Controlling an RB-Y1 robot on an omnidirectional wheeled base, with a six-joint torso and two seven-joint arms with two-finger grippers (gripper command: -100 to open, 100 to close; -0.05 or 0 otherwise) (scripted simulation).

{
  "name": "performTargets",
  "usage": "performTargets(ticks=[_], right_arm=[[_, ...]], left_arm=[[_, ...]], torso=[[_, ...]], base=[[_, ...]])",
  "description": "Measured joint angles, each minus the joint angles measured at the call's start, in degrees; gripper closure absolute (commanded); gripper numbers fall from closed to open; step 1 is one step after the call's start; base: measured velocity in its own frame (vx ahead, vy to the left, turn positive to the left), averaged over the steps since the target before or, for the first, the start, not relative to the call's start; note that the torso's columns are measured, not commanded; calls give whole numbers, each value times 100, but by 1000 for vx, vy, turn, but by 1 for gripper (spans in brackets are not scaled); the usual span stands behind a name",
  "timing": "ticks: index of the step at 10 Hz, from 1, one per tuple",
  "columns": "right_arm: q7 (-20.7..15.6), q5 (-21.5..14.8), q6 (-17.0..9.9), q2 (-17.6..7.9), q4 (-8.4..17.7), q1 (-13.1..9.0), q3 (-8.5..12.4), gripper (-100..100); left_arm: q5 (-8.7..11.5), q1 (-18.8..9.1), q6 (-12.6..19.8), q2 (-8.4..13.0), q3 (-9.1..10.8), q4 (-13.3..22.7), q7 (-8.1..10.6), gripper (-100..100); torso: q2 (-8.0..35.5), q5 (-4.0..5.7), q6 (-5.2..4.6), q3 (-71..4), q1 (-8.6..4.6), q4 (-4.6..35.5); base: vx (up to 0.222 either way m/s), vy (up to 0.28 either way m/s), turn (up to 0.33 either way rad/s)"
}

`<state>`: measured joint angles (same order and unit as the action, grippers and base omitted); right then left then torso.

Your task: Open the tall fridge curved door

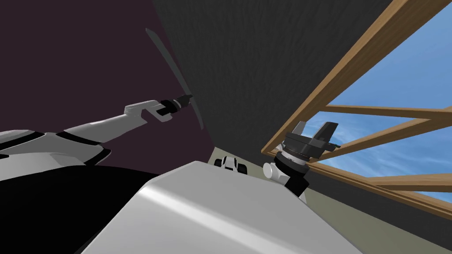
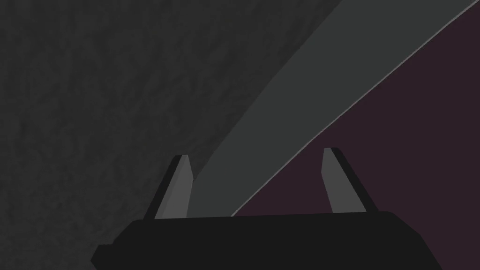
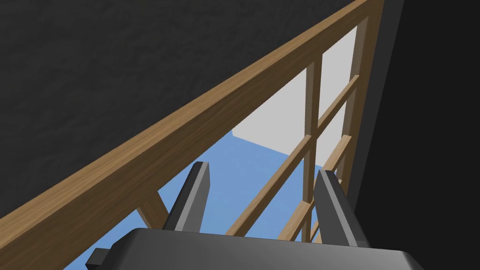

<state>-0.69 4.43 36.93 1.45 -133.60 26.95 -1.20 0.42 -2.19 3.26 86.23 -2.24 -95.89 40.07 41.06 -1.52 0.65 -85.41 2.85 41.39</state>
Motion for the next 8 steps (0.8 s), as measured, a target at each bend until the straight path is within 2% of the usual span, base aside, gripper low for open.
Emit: performTargets(ticks=[1,2,3,4,5,7,8], right_arm=[[0,0,0,0,0,0,0,0],[0,0,0,0,0,0,0,0],[0,0,0,1,0,0,-1,0],[0,0,0,1,0,0,-1,0],[0,0,0,1,0,0,-1,0],[0,0,0,1,0,0,0,0],[0,0,0,0,1,1,1,0]], left_arm=[[-194,76,-175,-177,82,65,-179,100],[-364,350,-389,-307,318,82,-348,100],[-419,527,-529,-345,360,130,-499,100],[-393,542,-498,-273,223,158,-612,100],[-439,385,-571,-361,32,372,-772,100],[-403,406,-781,-340,26,640,-1008,100],[-341,316,-779,-253,66,497,-962,100]], torso=[[-10,-18,12,0,1,-20],[-8,-29,37,9,6,-28],[-10,-45,48,12,24,-39],[-12,-52,51,11,38,-43],[-26,-72,60,4,71,-57],[-22,-53,87,-3,115,-23],[17,-9,22,19,-1,-2]], base=[[-3,7,-36],[12,-3,-20],[5,-16,9],[0,-12,-3],[-23,-31,-29],[-45,-73,-14],[-124,-169,8]])
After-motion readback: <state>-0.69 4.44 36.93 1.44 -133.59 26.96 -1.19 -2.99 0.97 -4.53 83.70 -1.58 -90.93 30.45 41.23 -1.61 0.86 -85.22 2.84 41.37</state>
